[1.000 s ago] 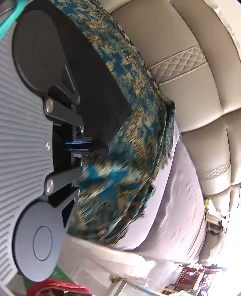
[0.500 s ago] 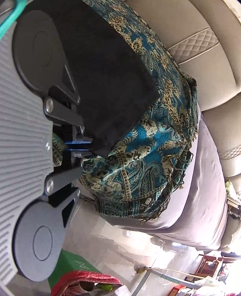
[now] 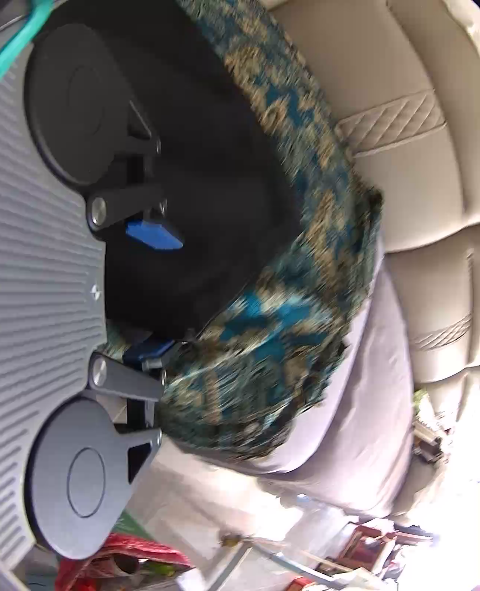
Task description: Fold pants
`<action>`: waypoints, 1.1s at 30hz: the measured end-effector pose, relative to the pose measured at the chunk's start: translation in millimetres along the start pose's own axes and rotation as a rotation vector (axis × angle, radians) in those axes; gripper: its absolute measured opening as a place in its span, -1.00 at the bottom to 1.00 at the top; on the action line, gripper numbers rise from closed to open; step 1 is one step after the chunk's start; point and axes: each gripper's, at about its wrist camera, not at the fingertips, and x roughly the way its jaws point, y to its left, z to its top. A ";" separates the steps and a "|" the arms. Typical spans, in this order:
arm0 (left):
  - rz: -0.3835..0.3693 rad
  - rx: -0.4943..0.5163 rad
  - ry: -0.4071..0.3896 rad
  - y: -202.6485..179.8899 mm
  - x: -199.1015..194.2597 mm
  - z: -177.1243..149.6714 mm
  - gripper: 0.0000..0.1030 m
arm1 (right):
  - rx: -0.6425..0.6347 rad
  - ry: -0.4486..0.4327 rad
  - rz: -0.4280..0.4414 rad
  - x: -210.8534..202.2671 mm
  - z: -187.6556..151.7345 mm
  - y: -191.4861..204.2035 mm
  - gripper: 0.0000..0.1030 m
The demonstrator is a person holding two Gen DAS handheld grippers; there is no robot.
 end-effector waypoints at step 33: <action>-0.173 -0.169 -0.051 52.9 70.3 67.6 -0.59 | -1.073 -0.165 1.072 -233.5 -318.8 388.4 0.35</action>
